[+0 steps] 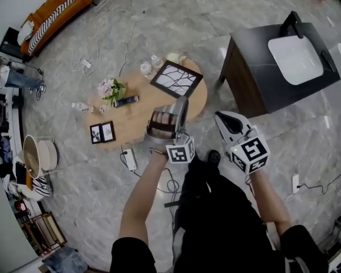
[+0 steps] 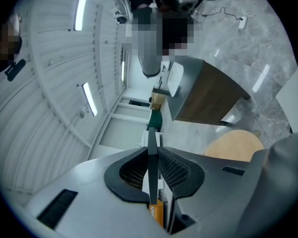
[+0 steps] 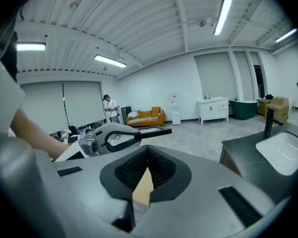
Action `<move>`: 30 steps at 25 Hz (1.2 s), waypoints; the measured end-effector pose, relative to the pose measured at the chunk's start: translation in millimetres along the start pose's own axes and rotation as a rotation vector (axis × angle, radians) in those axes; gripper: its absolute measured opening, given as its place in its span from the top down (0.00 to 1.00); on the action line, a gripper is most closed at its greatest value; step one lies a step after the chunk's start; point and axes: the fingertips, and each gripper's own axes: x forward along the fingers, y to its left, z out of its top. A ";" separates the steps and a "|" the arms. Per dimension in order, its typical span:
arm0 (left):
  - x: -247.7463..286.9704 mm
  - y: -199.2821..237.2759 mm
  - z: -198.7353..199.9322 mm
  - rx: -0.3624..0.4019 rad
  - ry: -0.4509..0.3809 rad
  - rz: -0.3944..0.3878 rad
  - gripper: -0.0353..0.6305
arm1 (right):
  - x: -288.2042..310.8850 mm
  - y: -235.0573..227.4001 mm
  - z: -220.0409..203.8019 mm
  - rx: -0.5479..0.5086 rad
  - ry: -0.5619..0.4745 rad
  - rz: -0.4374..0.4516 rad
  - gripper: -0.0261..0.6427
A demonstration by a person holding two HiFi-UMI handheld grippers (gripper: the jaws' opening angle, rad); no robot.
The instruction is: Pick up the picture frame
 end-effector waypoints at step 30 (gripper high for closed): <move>-46.7 114.1 46.9 0.059 0.058 0.062 0.84 | -51.1 1.7 82.3 -0.150 -0.154 0.004 0.94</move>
